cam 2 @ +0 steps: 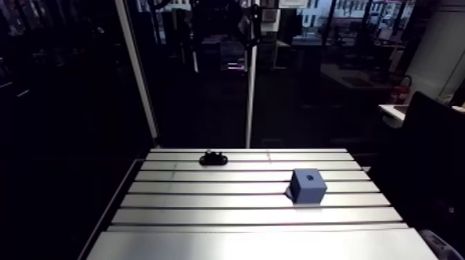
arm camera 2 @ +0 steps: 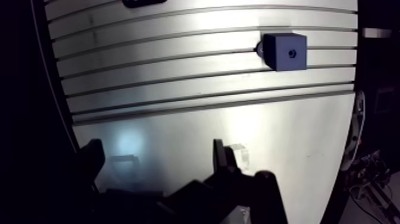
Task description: Pick up the M10 bolt and insert it into the hex recess until seated.
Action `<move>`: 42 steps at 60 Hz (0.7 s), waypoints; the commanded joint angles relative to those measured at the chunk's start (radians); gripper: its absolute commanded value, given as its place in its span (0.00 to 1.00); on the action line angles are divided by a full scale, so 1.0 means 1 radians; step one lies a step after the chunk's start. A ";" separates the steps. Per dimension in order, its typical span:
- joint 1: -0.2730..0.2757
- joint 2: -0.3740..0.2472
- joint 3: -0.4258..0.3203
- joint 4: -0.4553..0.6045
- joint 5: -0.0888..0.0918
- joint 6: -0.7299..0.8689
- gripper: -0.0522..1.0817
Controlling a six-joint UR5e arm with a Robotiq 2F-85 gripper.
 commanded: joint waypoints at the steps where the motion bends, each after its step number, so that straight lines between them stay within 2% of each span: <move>1: 0.040 -0.107 0.074 0.003 0.015 -0.009 0.05; 22: 0.038 -0.113 0.076 0.002 0.017 -0.009 0.05; 31: 0.040 -0.109 0.078 -0.003 0.012 -0.008 0.05; 36: 0.040 -0.103 0.091 -0.034 0.014 -0.002 0.05; 42: 0.046 -0.091 0.111 -0.122 0.014 -0.001 0.05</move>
